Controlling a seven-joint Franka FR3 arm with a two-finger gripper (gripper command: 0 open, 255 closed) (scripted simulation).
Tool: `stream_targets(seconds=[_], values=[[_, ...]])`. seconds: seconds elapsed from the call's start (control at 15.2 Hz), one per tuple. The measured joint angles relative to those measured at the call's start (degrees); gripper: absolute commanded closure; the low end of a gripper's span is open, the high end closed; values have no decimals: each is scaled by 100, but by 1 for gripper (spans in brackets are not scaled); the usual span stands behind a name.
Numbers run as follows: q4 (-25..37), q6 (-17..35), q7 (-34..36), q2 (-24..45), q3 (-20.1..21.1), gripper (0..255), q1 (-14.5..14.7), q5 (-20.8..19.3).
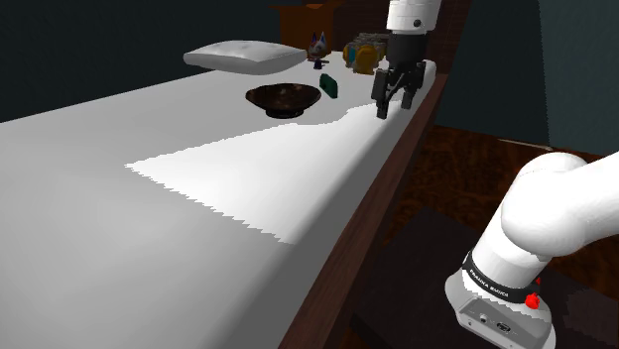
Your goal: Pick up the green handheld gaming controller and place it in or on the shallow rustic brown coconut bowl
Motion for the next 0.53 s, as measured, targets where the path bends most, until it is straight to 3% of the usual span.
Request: stream_targets(seconds=[0.13,0.53], values=[[66,52,24,113,-3,0,-19,-3],[1070,372,352,1385,6,0,-196,-15]])
